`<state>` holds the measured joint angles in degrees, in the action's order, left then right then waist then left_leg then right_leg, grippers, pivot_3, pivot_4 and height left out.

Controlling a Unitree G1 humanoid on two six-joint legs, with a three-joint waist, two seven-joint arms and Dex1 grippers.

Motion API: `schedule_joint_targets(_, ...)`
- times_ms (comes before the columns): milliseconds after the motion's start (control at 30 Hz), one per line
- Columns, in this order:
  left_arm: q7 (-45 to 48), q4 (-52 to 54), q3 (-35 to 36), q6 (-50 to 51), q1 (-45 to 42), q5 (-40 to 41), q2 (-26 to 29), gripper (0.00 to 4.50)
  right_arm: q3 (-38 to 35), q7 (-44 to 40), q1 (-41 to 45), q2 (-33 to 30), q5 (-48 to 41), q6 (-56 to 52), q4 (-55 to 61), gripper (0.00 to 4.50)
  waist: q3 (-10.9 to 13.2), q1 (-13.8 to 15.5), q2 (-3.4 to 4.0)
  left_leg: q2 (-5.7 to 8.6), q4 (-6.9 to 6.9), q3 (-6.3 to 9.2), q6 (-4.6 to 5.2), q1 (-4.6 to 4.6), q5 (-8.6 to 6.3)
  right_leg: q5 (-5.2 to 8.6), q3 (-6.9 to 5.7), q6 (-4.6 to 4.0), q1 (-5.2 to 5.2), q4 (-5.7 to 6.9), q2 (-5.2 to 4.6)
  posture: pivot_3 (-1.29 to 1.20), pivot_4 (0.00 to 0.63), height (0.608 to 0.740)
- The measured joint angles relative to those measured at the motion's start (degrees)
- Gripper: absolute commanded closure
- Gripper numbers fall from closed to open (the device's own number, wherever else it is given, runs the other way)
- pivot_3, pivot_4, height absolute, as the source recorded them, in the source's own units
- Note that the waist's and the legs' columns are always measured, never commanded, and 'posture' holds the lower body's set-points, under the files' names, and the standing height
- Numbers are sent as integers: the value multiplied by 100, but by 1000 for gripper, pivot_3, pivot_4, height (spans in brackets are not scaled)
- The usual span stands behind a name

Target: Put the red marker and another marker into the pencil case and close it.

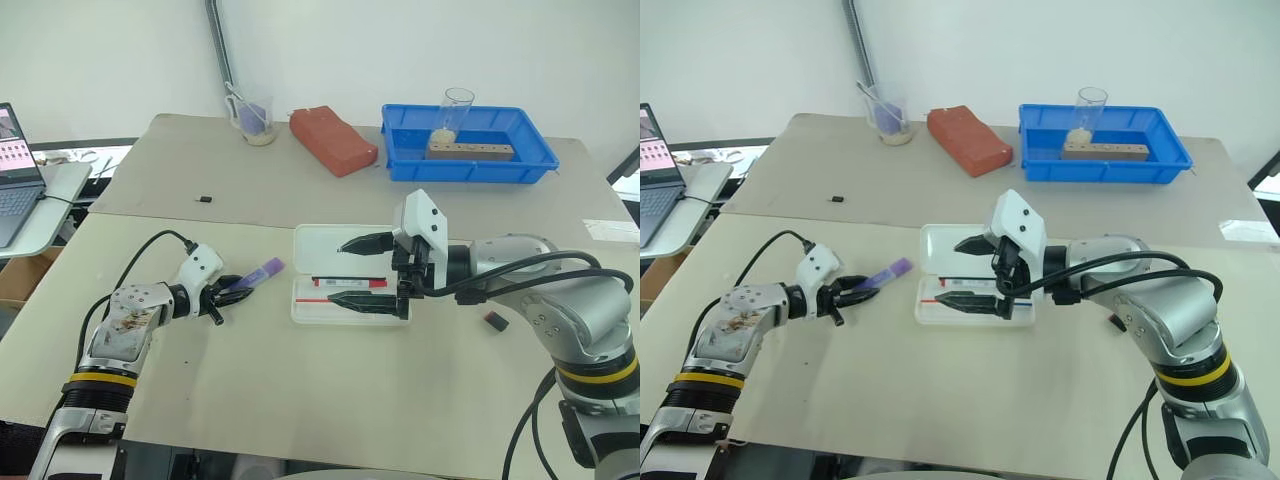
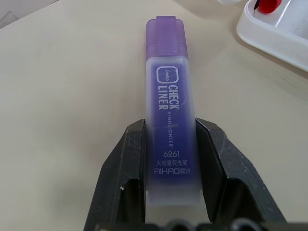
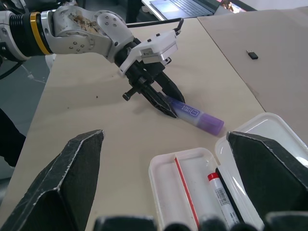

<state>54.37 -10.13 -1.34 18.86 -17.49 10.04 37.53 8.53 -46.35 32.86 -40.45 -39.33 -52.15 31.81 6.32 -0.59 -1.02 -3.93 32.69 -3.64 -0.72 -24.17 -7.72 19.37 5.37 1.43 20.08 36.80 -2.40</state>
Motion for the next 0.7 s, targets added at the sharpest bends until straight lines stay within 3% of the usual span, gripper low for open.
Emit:
schedule_joint_targets(133, -75, 181, 186, 213, -77, 144, 108, 3557, -72, 10, -131, -158, 7, 3, 19, 0, 3, -2, -5, -1, 0, 2, 0, -5, 0, 0, -4, 1, 2, 0, 1, 0, 150, 740)
schedule_joint_targets(333, 45, 2031, 664, 1062, -742, 1110, 340, 3557, -390, -17, -1105, -684, 246, 202, 51, 0, -5, 43, 1, 8, 4, -4, 0, -2, 0, -1, 3, 10, -18, -14, -6, 0, 150, 740)
schedule_joint_targets(500, 394, 2832, -428, 1407, -908, 1226, 276, 3557, -544, -95, -1738, -1048, 648, 559, 47, 0, -2, -2, 9, 9, 5, 10, 0, 6, 1, 1, 6, 13, -44, -11, 14, 0, 150, 740)
schedule_joint_targets(600, 569, 2762, -1334, 1163, -994, 700, 269, 3557, -770, -69, -1855, -1060, 654, 572, 62, 0, 5, -48, 1, 10, 5, 19, 0, 12, 1, 2, 18, 11, -46, -13, 25, 0, 150, 740)
schedule_joint_targets(700, 664, 2490, -1776, 853, -994, 314, 263, 3557, -932, 2, -1892, -1060, 644, 566, 151, 0, 8, -50, 0, 8, 4, 23, 1, 9, 0, 3, 18, 8, -44, -14, 30, 0, 150, 740)
